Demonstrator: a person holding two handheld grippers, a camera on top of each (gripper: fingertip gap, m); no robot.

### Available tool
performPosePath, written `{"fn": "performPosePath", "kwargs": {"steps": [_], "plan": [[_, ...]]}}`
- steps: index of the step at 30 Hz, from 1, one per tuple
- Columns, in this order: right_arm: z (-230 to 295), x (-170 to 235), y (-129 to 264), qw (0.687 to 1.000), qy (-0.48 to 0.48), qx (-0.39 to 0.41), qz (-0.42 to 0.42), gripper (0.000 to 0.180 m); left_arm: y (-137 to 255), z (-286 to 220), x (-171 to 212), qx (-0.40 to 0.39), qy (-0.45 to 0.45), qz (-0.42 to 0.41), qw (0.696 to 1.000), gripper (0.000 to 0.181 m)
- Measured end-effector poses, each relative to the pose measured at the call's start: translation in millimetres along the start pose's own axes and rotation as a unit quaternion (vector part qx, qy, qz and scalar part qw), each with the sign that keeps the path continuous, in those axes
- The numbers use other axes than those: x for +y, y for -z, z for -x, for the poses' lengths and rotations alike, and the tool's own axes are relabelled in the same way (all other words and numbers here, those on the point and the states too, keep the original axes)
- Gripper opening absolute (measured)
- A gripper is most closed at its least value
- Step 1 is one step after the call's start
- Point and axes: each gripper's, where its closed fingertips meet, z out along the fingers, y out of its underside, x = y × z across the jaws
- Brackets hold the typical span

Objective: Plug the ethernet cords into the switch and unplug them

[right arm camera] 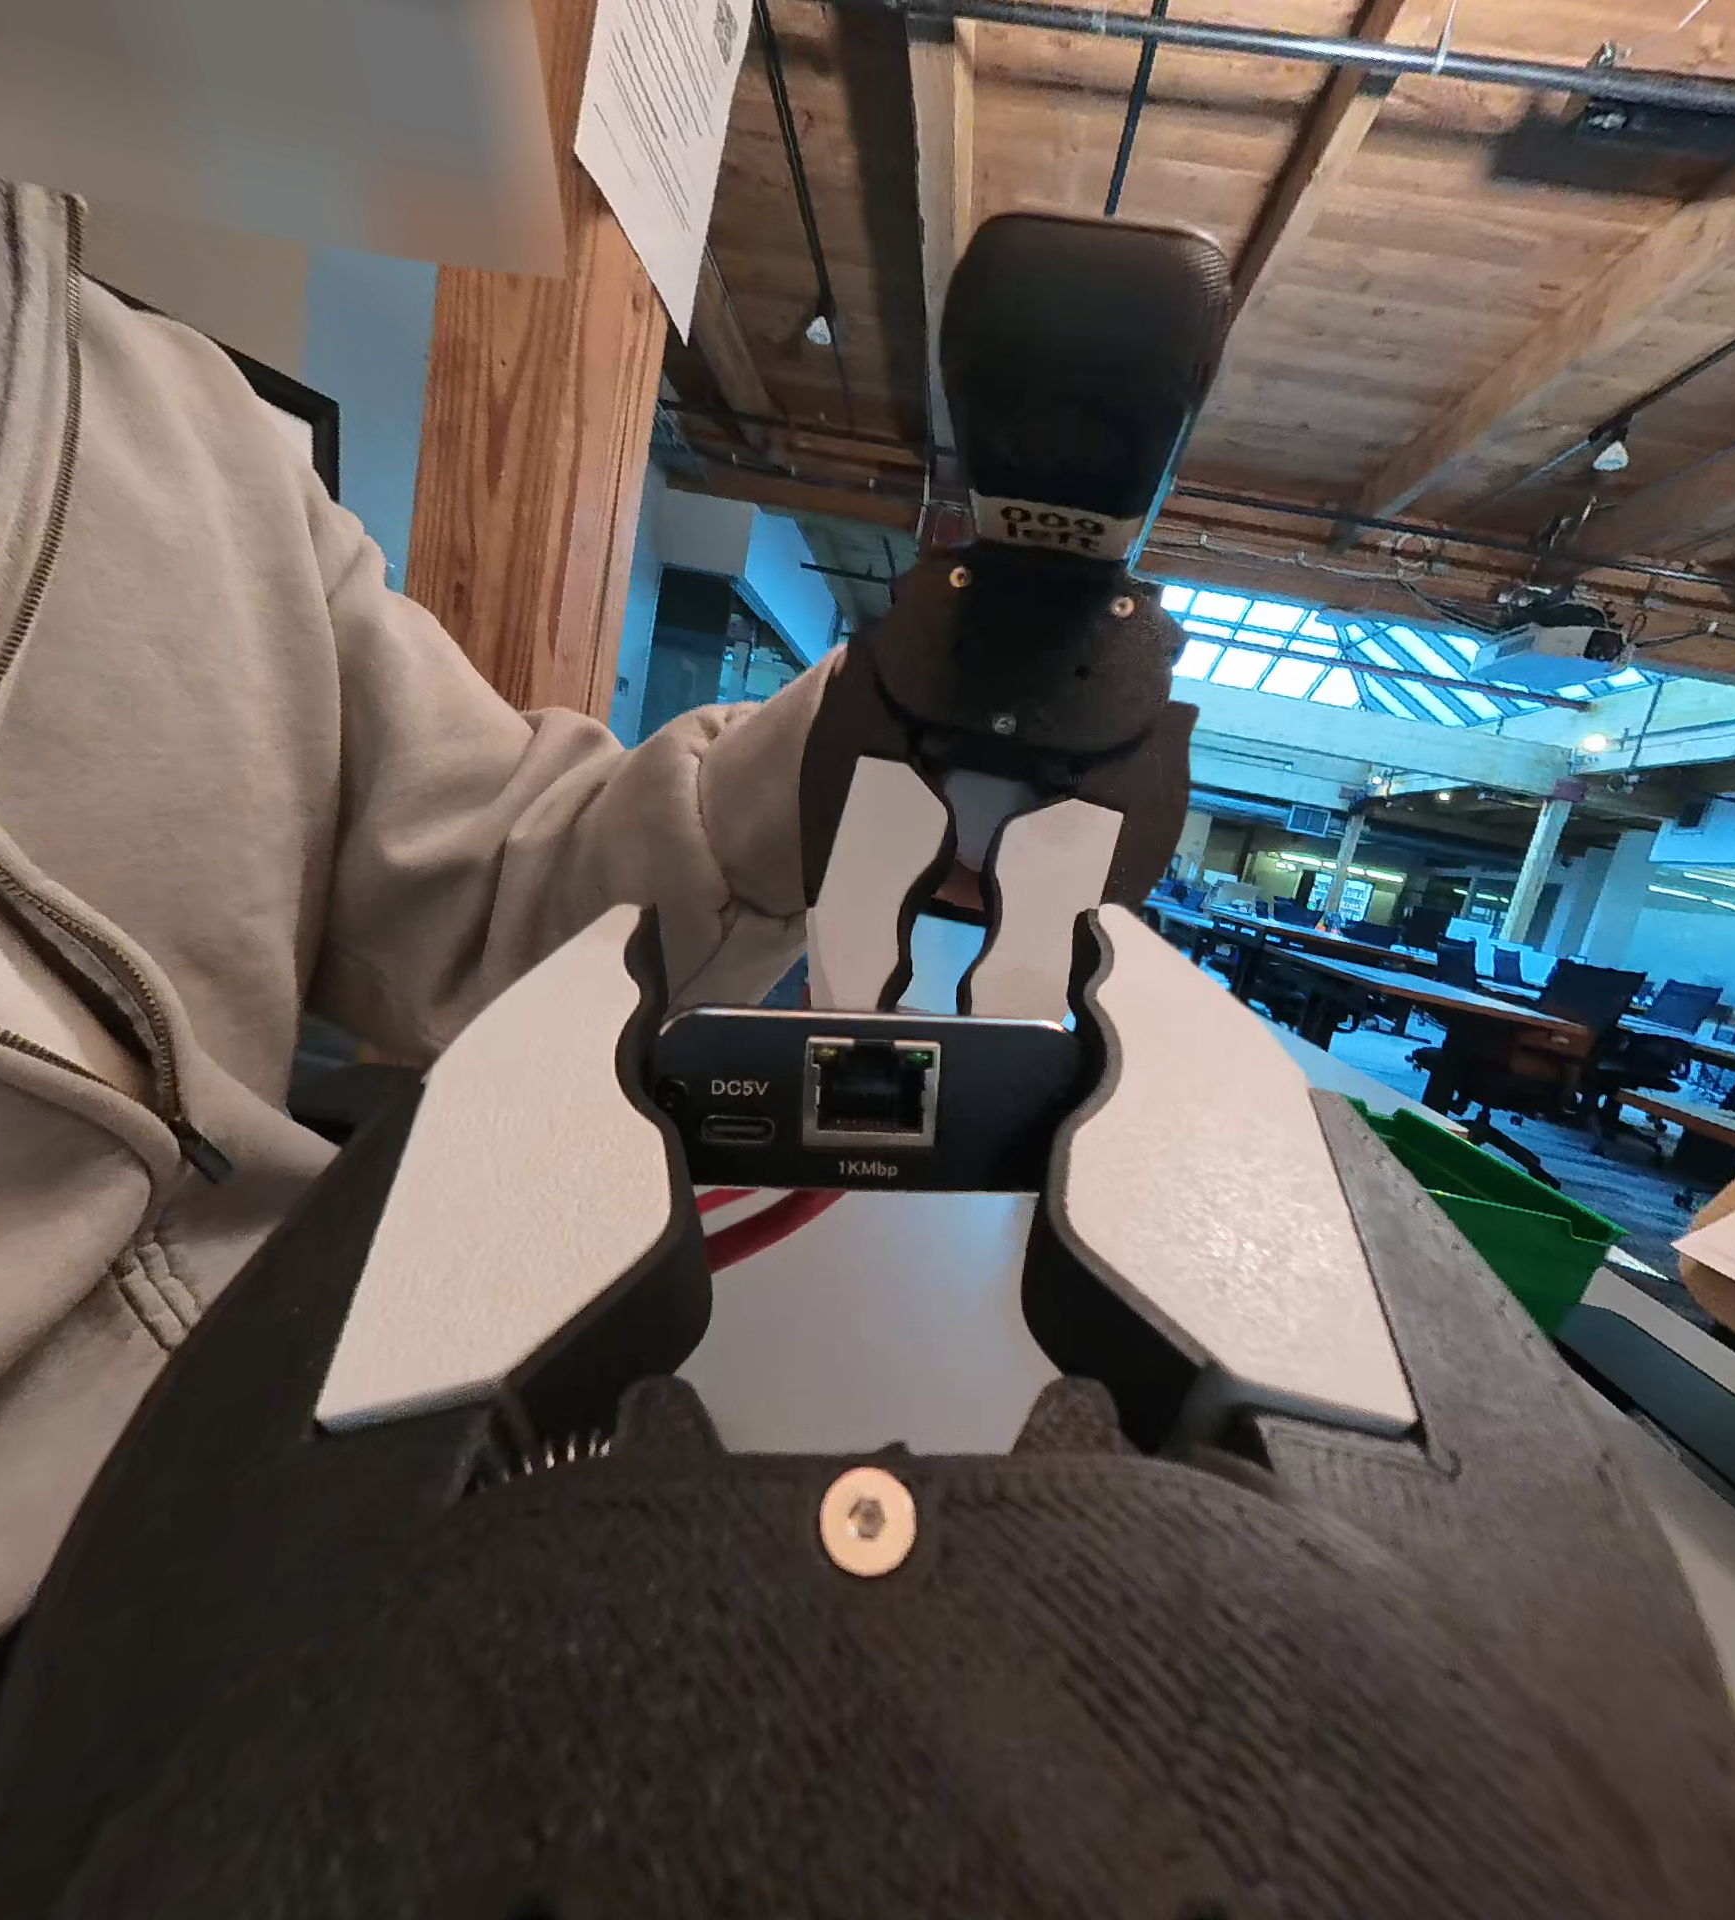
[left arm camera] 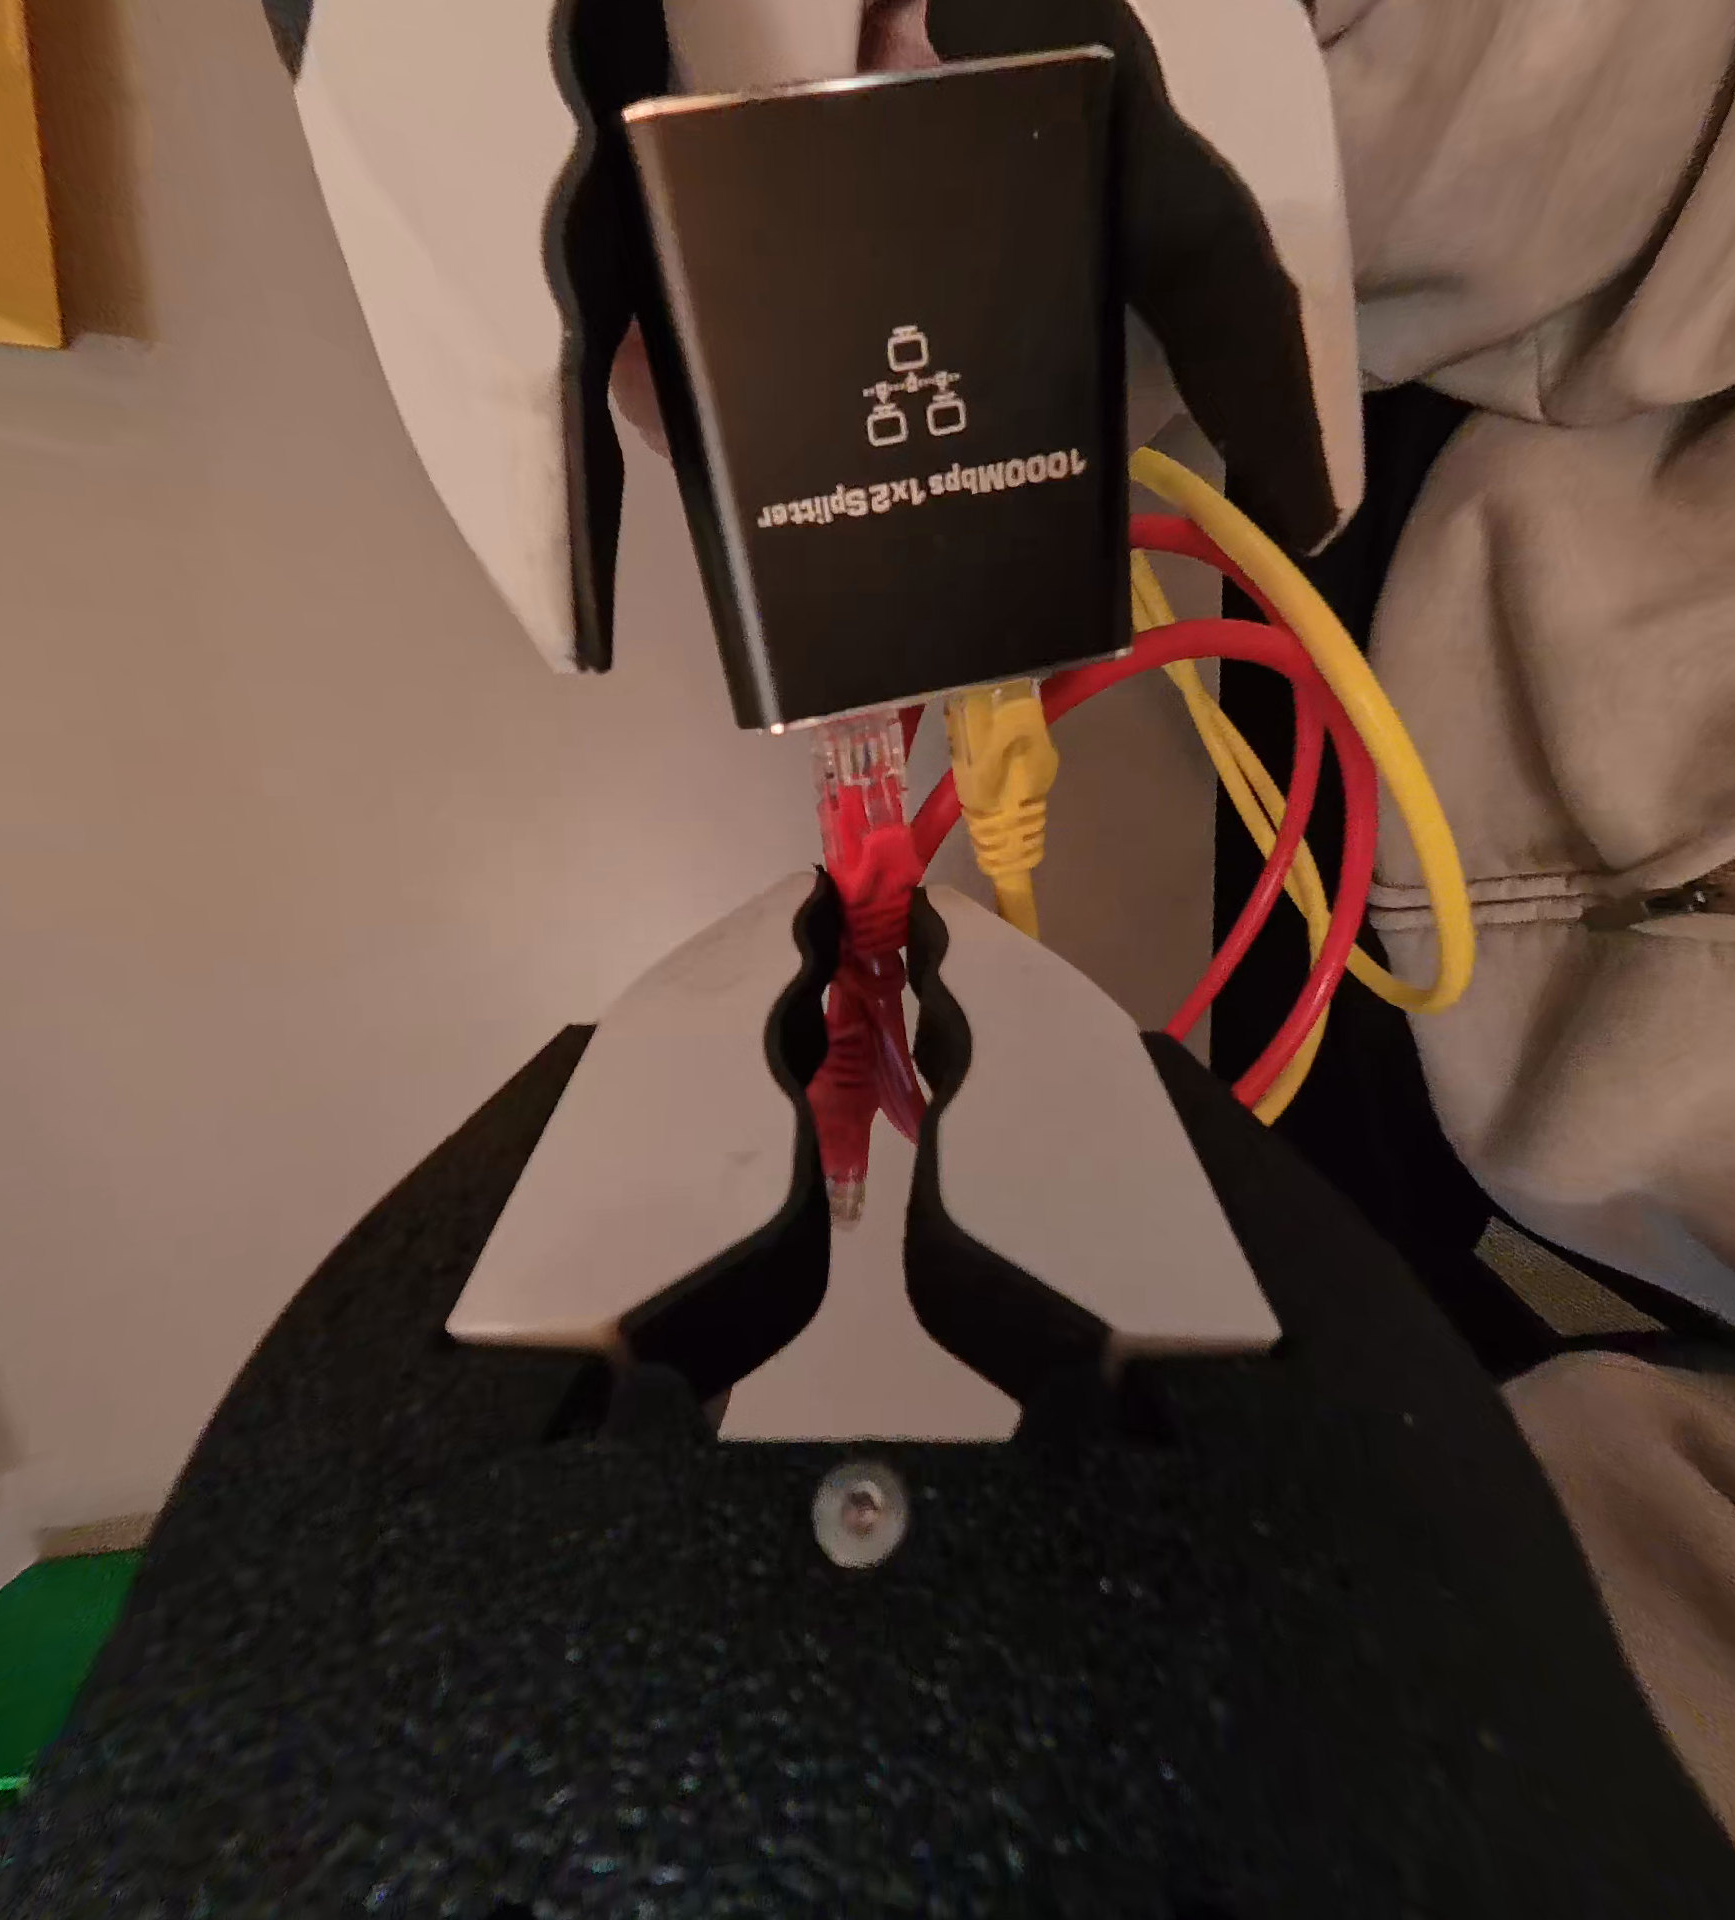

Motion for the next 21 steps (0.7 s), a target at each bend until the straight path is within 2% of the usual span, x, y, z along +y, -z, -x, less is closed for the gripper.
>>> {"fn": "performPosePath", "kwargs": {"steps": [7, 10, 15, 21], "plan": [[4.5, 7.3, -2.7, 0.999, 0.011, -0.007, 0.049, 0.076, -6.2, -1.7, 6.3, 0.005, -0.012, 0.051, 0.999, 0.012], [3.9, 9.6, 0.7, 0.998, 0.015, -0.004, 0.067, 0.076, -5.3, -2.2, 3.9, 0.011, -0.011, 0.041, 0.999, 0.012], [4.5, 13.3, 4.6, 0.997, 0.001, -0.01, 0.075, 0.076, -7.3, -4.0, 2.8, 0.012, -0.017, 0.065, 0.998, 0.012], [0.2, 8.8, 7.8, 0.999, -0.015, -0.002, 0.044, 0.076, -1.3, -1.3, -1.1, 0.009, 0.003, 0.069, 0.998, 0.011]]}}
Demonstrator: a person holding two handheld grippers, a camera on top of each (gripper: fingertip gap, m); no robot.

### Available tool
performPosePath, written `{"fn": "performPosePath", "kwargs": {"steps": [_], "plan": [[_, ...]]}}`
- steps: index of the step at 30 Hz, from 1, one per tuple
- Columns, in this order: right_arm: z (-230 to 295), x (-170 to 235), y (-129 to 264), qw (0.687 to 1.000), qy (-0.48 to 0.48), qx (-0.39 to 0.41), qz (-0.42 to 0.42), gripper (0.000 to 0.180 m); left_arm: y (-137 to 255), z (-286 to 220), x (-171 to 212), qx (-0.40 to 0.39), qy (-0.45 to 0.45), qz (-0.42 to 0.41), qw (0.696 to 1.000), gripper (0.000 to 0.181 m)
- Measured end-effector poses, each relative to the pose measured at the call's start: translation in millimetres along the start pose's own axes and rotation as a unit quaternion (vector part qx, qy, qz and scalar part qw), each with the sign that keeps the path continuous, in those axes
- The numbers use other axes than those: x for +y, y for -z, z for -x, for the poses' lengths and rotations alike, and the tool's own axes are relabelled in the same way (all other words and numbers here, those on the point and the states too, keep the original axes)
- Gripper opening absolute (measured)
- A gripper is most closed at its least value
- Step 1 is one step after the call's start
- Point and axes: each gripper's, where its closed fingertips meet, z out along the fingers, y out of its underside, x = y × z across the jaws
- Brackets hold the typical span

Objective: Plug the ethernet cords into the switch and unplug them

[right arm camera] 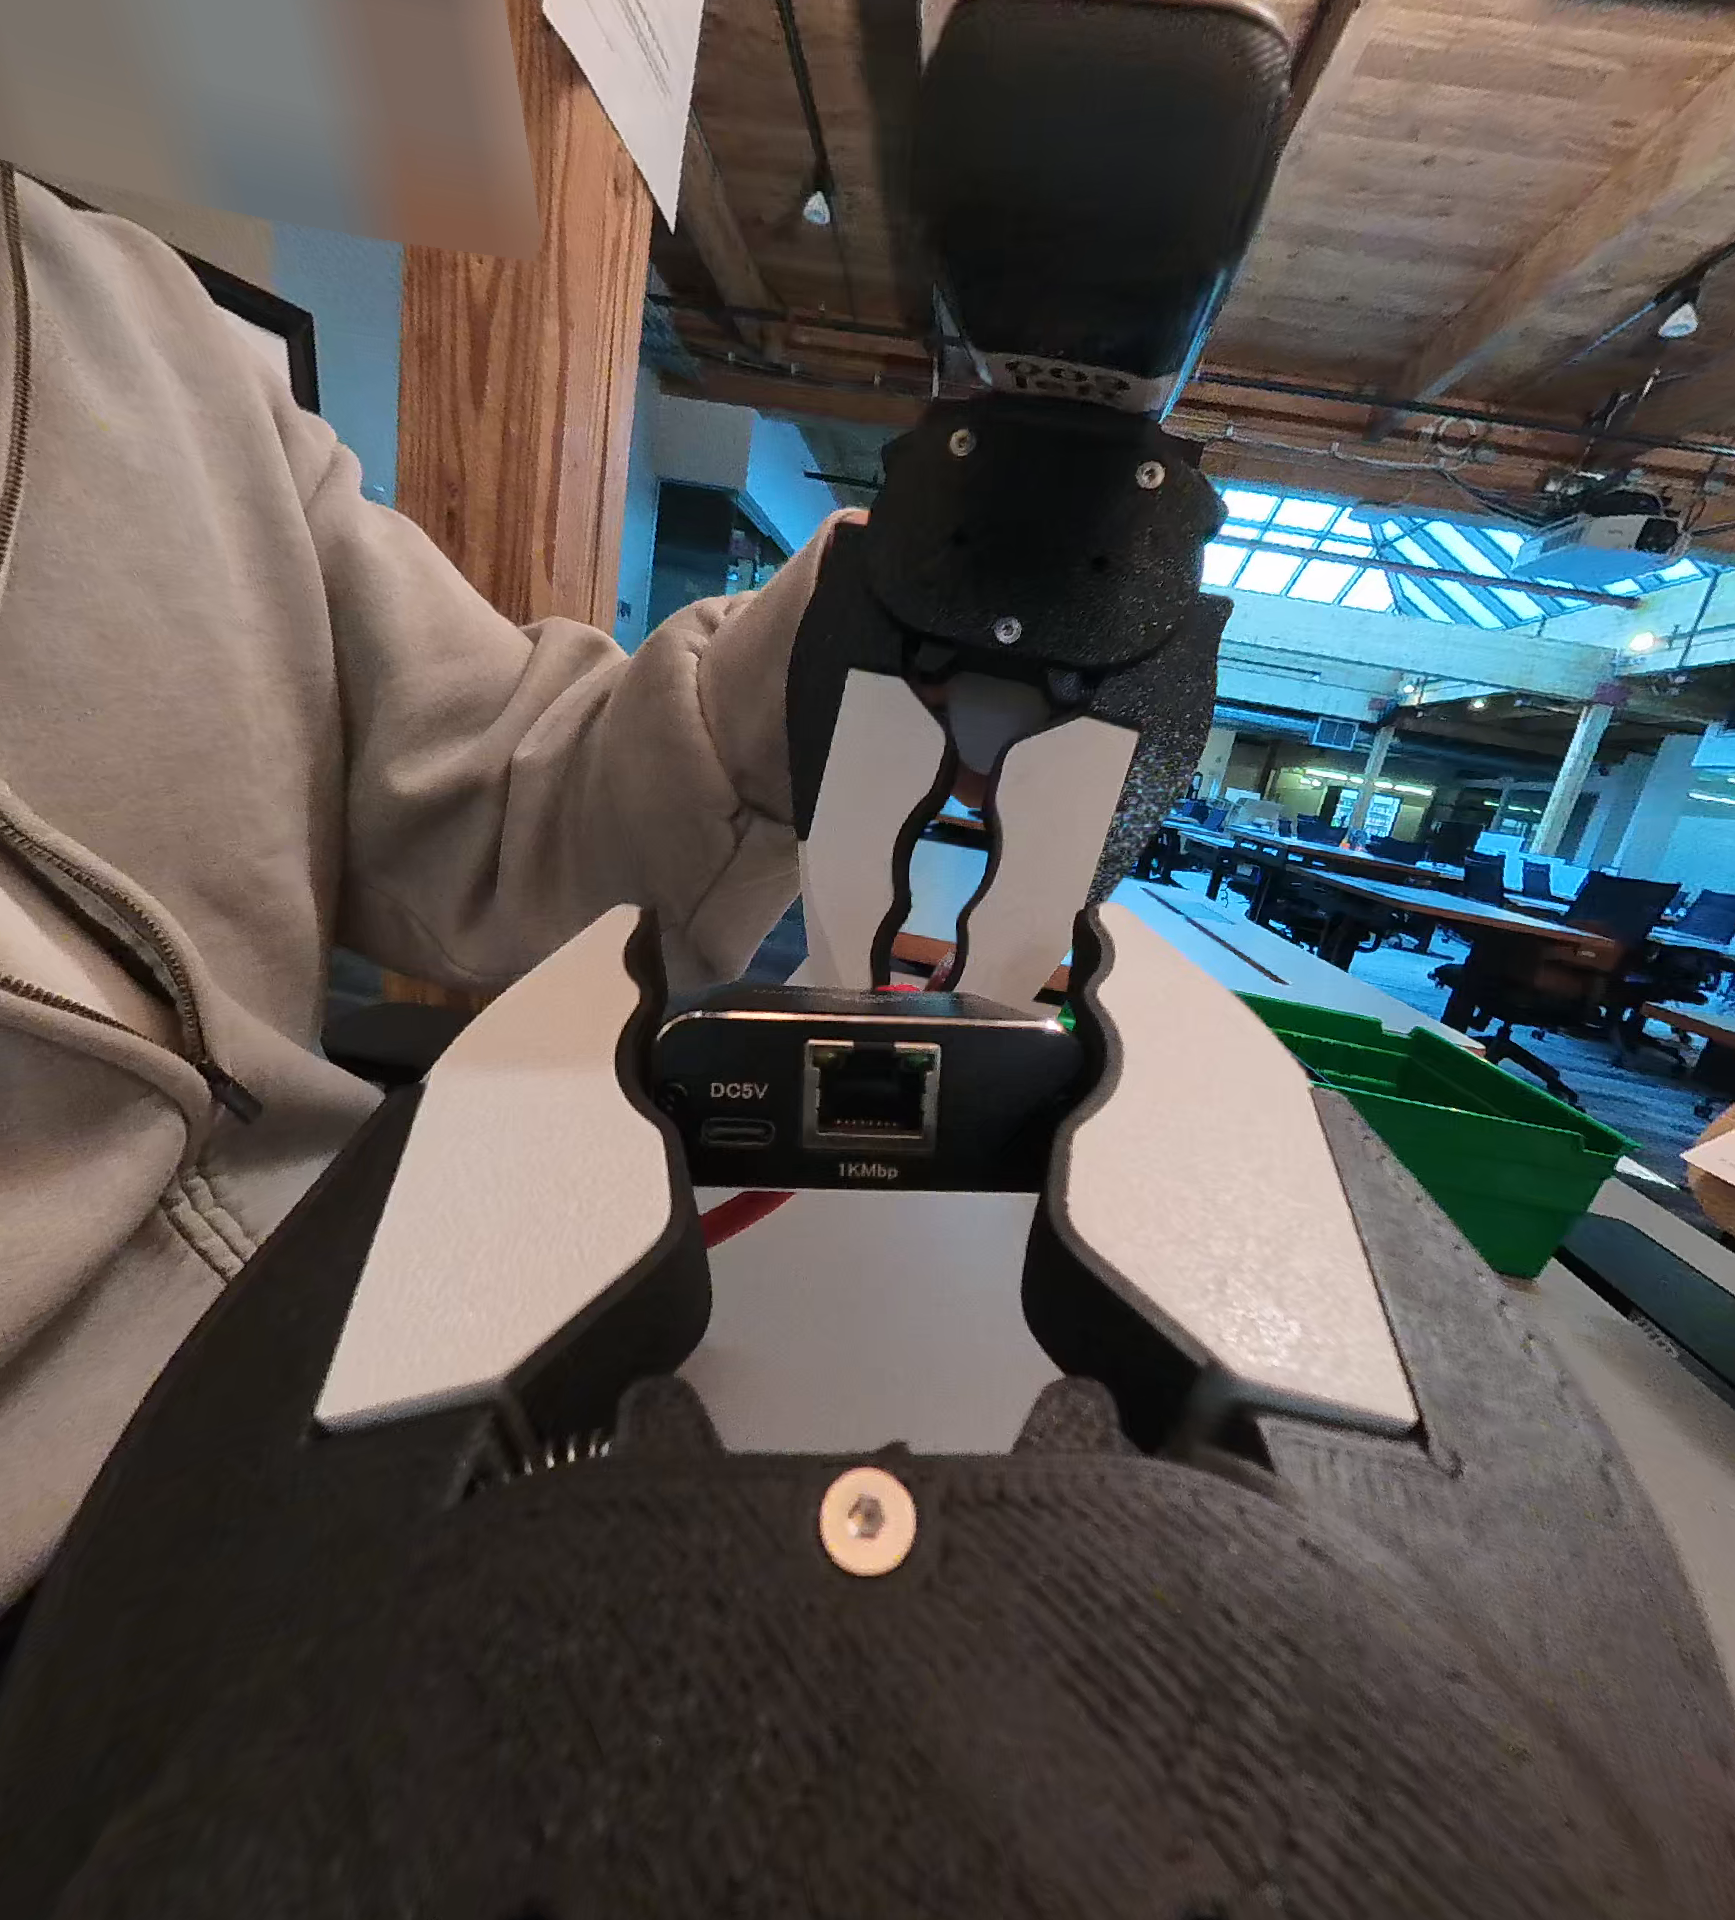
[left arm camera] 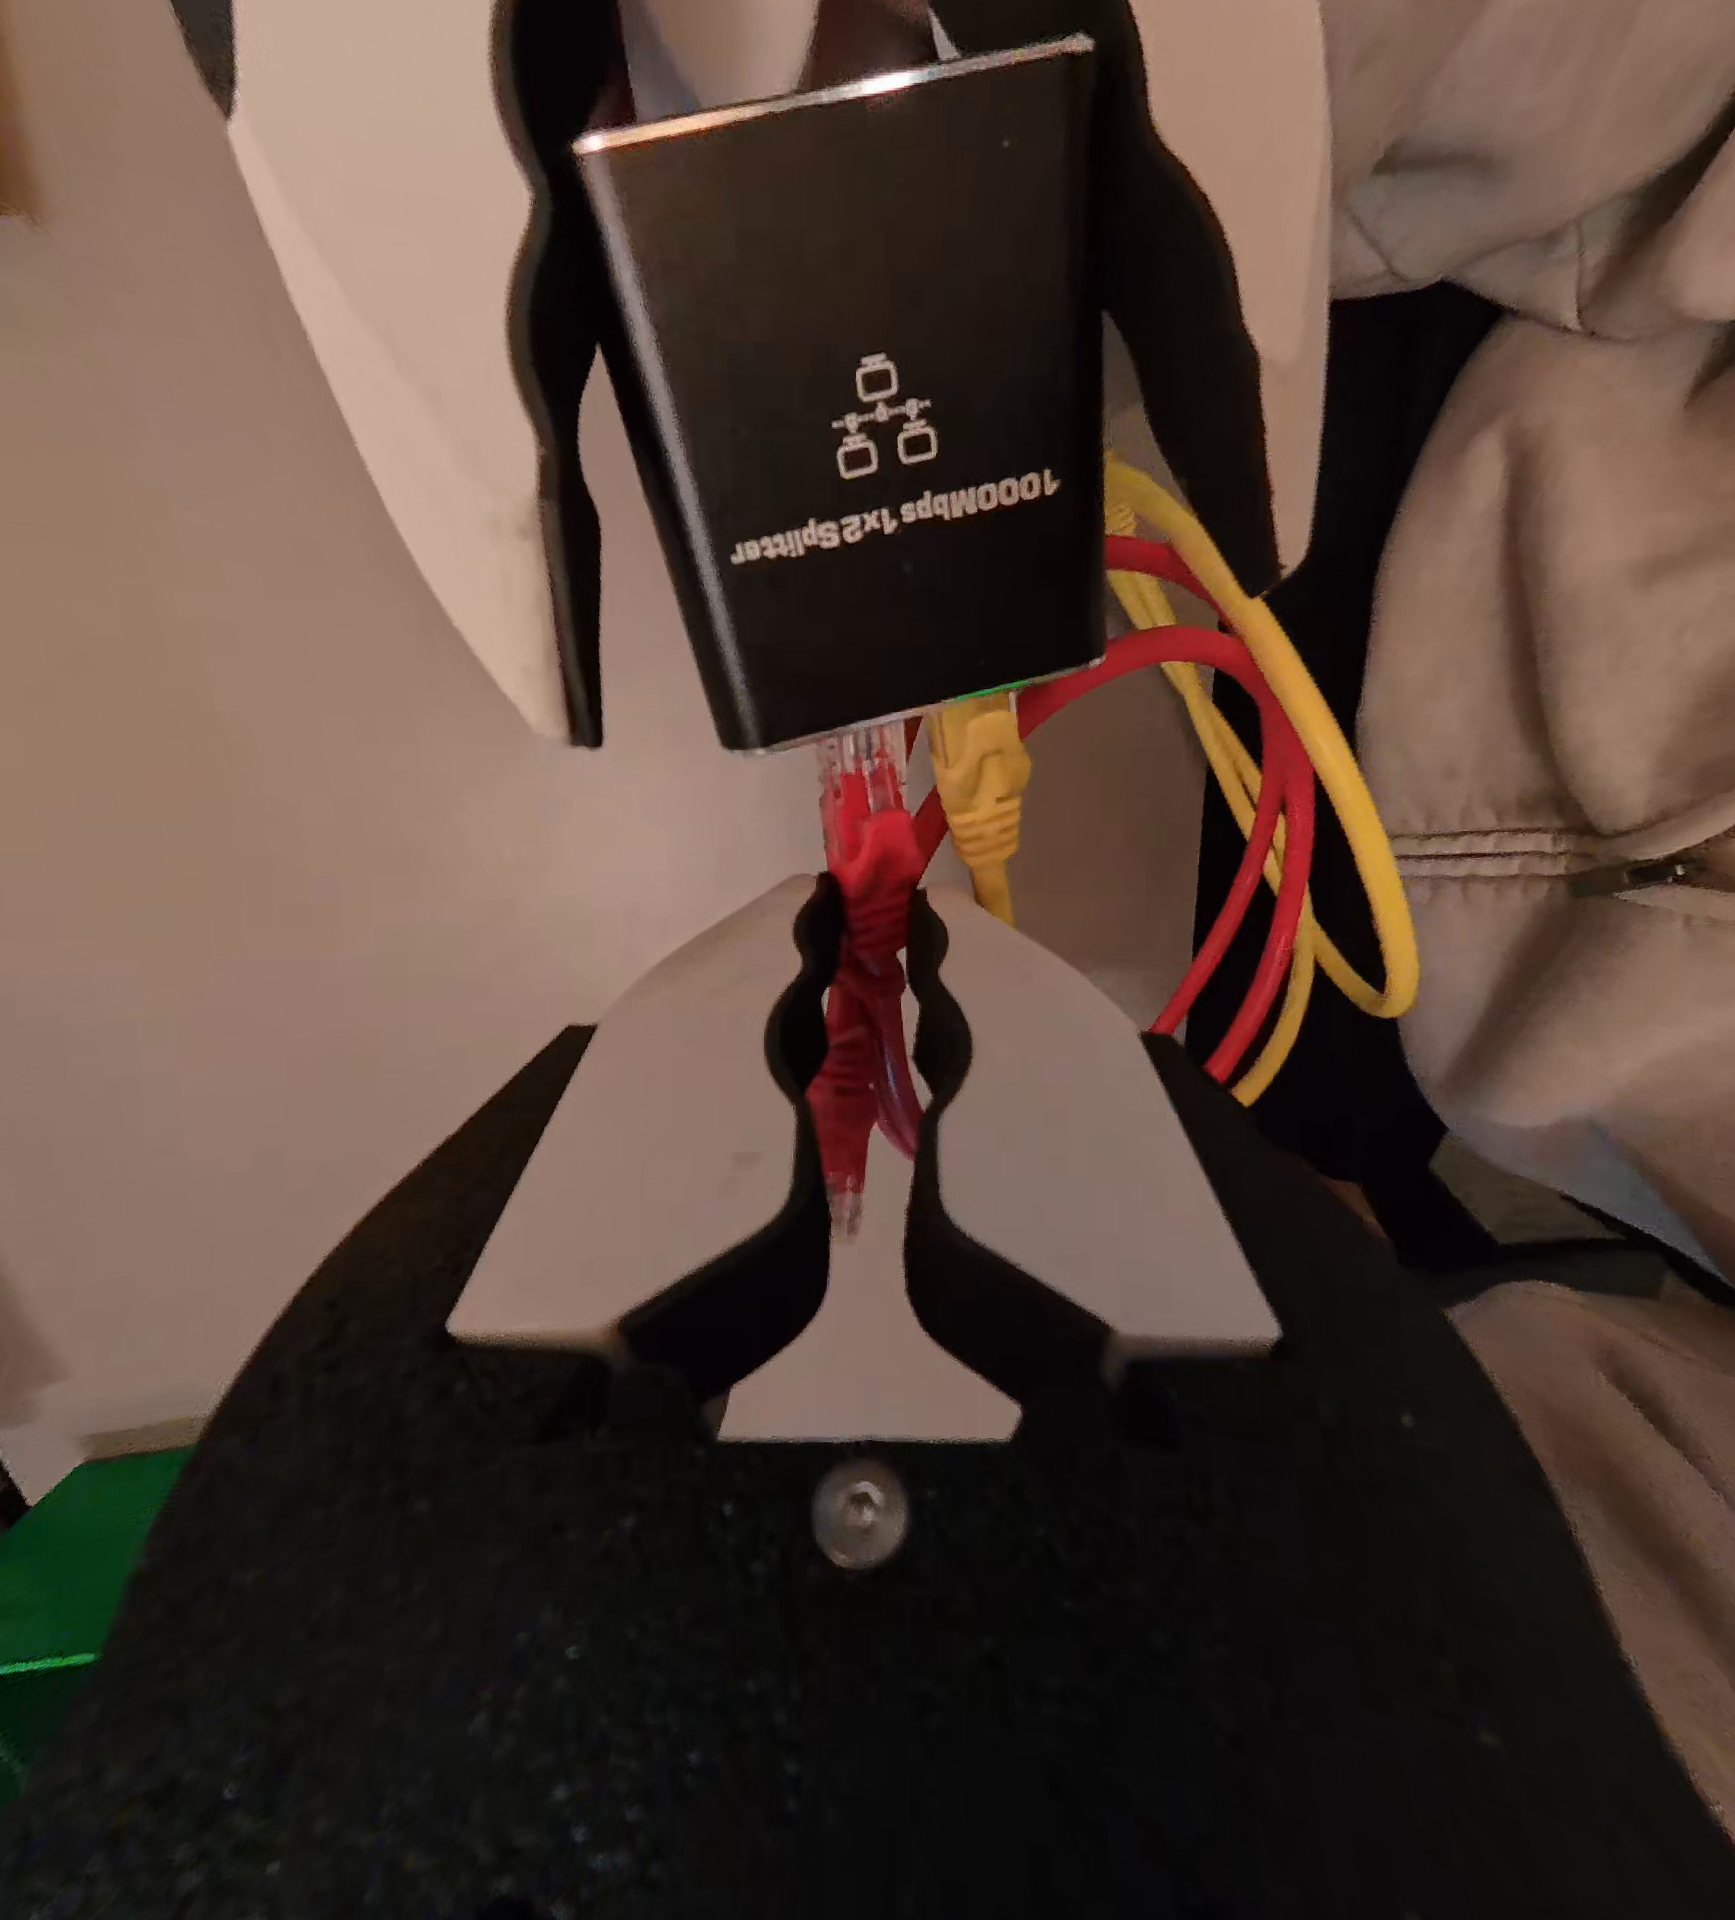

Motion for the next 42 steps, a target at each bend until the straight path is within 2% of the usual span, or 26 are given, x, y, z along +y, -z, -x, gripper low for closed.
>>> {"fn": "performPosePath", "kwargs": {"steps": [11, 18, 24, 31, 35, 38, 42], "plan": [[-8.0, 5.7, 3.9, 1.0, -0.016, 0.019, 0.003, 0.076, -2.6, 7.1, -0.5, -0.023, 0.034, -0.018, 0.999, 0.011], [-8.1, 15.0, 2.2, 0.998, -0.002, 0.026, 0.048, 0.077, -7.1, 8.7, 4.8, -0.045, 0.029, 0.033, 0.998, 0.011], [-6.3, -4.3, 12.1, 0.998, -0.025, 0.006, -0.051, 0.076, 6.0, 2.7, -11.6, -0.001, 0.045, -0.049, 0.998, 0.011], [-5.5, -5.8, 12.0, 0.998, -0.028, 0.002, -0.061, 0.076, 8.2, -0.4, -12.1, 0.024, 0.072, -0.06, 0.995, 0.011], [-6.1, -2.5, 8.8, 1.0, -0.002, 0.017, -0.024, 0.076, 4.5, 2.5, -9.2, 0.033, 0.099, -0.055, 0.993, 0.011], [-8.0, 2.1, 7.6, 0.999, 0.014, 0.031, 0.012, 0.076, 3.4, 6.3, -7.2, -0.002, 0.086, -0.048, 0.995, 0.011], [-12.2, 1.0, 10.8, 0.999, 0.008, 0.045, 0.014, 0.076, 8.9, 12.3, -10.4, -0.064, 0.041, -0.055, 0.996, 0.011]]}}
